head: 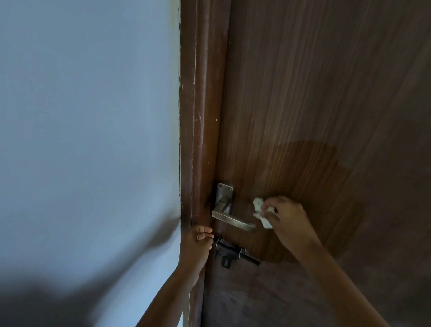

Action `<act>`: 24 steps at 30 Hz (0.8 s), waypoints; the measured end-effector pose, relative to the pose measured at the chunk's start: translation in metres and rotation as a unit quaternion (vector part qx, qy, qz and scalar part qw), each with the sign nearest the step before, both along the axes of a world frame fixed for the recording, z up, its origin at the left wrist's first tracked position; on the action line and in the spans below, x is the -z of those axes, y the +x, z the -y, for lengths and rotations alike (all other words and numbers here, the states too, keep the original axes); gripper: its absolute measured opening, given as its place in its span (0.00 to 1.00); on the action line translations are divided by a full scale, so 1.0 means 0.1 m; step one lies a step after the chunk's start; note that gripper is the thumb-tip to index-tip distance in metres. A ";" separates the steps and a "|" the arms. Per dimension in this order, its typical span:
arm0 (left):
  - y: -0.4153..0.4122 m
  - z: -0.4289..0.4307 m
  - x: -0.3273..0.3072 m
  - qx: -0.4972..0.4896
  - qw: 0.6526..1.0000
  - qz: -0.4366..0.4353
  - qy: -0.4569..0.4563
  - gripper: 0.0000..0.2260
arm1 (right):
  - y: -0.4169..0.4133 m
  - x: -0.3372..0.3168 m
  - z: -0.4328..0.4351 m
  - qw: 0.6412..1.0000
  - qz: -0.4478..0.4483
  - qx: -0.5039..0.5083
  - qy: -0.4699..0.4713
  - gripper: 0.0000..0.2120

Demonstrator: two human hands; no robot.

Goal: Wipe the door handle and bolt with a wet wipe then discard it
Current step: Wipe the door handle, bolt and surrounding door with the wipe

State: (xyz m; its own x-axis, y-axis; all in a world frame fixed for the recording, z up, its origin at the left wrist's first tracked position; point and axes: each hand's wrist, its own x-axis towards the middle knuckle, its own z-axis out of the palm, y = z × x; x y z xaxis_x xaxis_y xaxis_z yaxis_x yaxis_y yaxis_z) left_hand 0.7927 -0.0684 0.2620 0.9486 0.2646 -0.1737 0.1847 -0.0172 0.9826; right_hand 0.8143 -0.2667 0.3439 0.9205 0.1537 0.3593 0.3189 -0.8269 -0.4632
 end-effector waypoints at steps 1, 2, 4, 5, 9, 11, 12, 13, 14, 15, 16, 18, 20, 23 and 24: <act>0.00 0.03 0.00 0.003 1.000 0.001 0.000 0.09 | 0.03 -0.03 -0.05 0.996 0.076 -0.008 -0.037 0.04; 0.01 0.05 0.00 0.009 1.000 0.001 0.001 0.10 | 0.07 -0.04 -0.11 0.983 0.153 -0.024 -0.099 0.06; 0.01 0.11 -0.01 0.028 1.000 0.000 0.000 0.11 | 0.18 -0.03 -0.22 0.944 0.259 -0.044 -0.197 0.14; 0.02 0.13 -0.01 0.039 0.999 0.001 0.001 0.10 | 0.22 -0.03 -0.25 0.929 0.287 -0.044 -0.229 0.17; 0.06 0.16 -0.01 0.044 0.999 0.014 0.009 0.06 | 0.41 0.07 -0.24 0.859 0.363 -0.063 -0.355 0.15; 0.07 0.16 0.00 0.042 0.999 0.008 0.004 0.06 | 0.47 0.20 -0.18 0.829 0.365 -0.077 -0.417 0.15; 0.08 0.15 0.01 0.044 0.999 0.001 0.001 0.07 | 0.47 0.27 -0.14 0.815 0.356 -0.074 -0.451 0.17; 0.08 0.14 0.02 0.045 0.999 -0.005 0.000 0.08 | 0.46 0.34 -0.08 0.807 0.343 -0.066 -0.476 0.20; 0.09 0.13 0.04 0.045 0.999 -0.009 0.001 0.08 | 0.44 0.40 -0.02 0.811 0.322 -0.059 -0.485 0.23; 0.10 0.12 0.05 0.044 0.999 -0.012 0.003 0.08 | 0.43 0.46 0.05 0.819 0.301 -0.058 -0.485 0.26; 0.10 0.11 0.07 0.043 0.999 -0.016 0.006 0.08 | 0.41 0.52 0.10 0.826 0.275 -0.065 -0.489 0.28; 0.11 0.11 0.09 0.042 0.999 -0.025 0.012 0.08 | 0.33 0.68 0.18 0.822 0.207 -0.098 -0.522 0.29; 0.12 0.12 0.13 0.048 0.998 -0.030 0.019 0.07 | 0.21 0.94 0.21 0.802 0.106 -0.125 -0.575 0.31; 0.12 0.16 0.17 0.067 0.997 -0.026 0.028 0.09 | 0.11 1.23 0.11 0.807 0.043 -0.133 -0.575 0.36; 0.12 0.17 0.18 0.070 0.997 -0.027 0.033 0.10 | 0.12 1.29 0.07 0.807 0.059 -0.124 -0.575 0.35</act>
State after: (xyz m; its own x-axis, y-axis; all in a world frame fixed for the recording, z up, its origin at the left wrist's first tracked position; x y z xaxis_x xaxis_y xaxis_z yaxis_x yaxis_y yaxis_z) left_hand 0.8043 -0.0853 0.2442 0.9669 0.1422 -0.2119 0.2282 -0.1103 0.9673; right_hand 0.8266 -0.2740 0.2145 0.7801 0.6218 -0.0696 0.5267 -0.5926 0.6094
